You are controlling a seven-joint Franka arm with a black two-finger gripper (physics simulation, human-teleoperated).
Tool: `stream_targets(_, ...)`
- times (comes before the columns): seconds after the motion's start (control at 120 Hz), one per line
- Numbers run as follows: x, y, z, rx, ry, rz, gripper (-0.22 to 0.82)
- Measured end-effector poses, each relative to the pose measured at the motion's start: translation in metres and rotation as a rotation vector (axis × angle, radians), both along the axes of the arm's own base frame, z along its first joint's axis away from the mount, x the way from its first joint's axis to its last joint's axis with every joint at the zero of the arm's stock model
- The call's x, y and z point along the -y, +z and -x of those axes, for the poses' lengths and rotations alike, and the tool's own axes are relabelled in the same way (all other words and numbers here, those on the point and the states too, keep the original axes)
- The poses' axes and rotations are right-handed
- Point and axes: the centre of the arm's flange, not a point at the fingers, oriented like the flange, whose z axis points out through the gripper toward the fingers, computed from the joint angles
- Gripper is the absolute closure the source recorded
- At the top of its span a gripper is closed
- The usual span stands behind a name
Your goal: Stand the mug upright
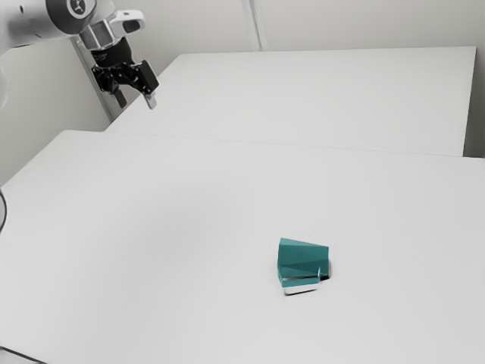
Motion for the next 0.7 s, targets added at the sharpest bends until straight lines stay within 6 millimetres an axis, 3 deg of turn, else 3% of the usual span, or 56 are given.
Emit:
stream_targets(0.283,0.003,0.004,0.005,-0.003,-0.027,0.007,0.0)
stream_targets(0.383,0.031,-0.005,0.012,-0.026,-0.08,0.03,0.0)
stream_targets(0.508,0.07,-0.045,0.03,-0.083,-0.118,0.196,0.0)
stream_targets(0.7,0.091,-0.134,0.054,-0.135,-0.017,0.456,0.0)
